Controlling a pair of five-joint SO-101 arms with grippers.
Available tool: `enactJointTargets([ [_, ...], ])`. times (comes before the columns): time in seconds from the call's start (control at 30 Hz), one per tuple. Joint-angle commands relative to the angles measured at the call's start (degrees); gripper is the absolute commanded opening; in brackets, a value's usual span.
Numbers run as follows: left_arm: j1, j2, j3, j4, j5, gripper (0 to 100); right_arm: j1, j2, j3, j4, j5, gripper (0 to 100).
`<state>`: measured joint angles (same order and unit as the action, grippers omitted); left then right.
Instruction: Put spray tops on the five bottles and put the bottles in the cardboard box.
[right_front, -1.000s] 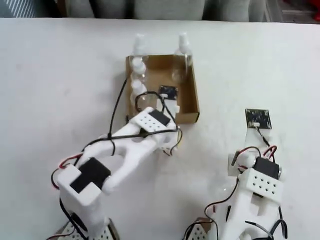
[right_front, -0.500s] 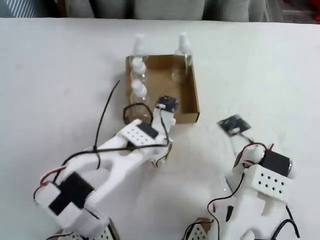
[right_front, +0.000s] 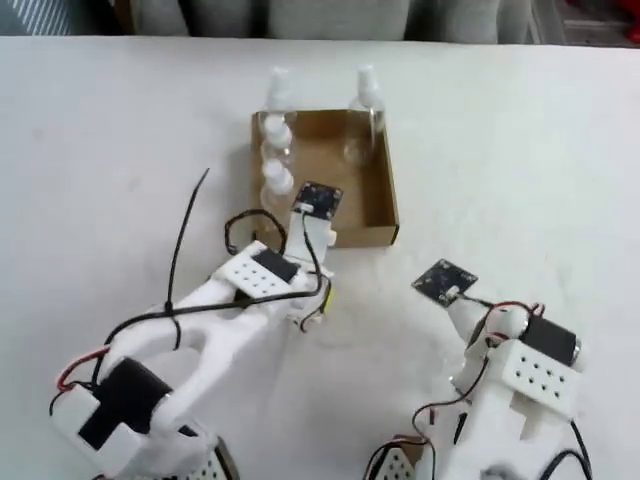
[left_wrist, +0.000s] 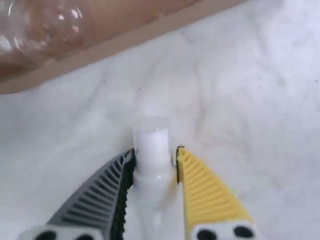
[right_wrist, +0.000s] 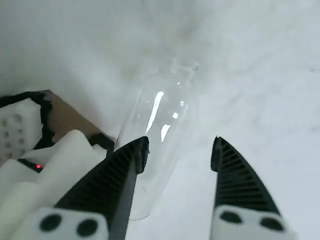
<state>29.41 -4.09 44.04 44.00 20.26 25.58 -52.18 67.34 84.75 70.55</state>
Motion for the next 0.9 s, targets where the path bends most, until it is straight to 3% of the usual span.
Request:
enactJointTargets([
  [0.0,-0.57,-3.38,0.09,-0.97,-0.44,2,0.48,2.33,3.25,-3.56,0.53,18.1],
  [0.43,-0.57,-3.38,0.09,-0.70,-0.44,2,-1.45,17.80,3.25,-9.54,0.53,19.2],
  [0.5,-0.57,-3.38,0.09,-0.70,-0.44,2,-1.45,17.80,3.25,-9.45,0.44,15.5],
  [0.6,-0.57,-3.38,0.18,-0.62,-0.44,2,-1.45,17.80,3.16,-9.36,0.35,2.0],
  [0.87,-0.57,-3.38,0.18,-0.62,-0.44,2,6.64,17.80,-5.89,-6.99,0.35,1.7],
])
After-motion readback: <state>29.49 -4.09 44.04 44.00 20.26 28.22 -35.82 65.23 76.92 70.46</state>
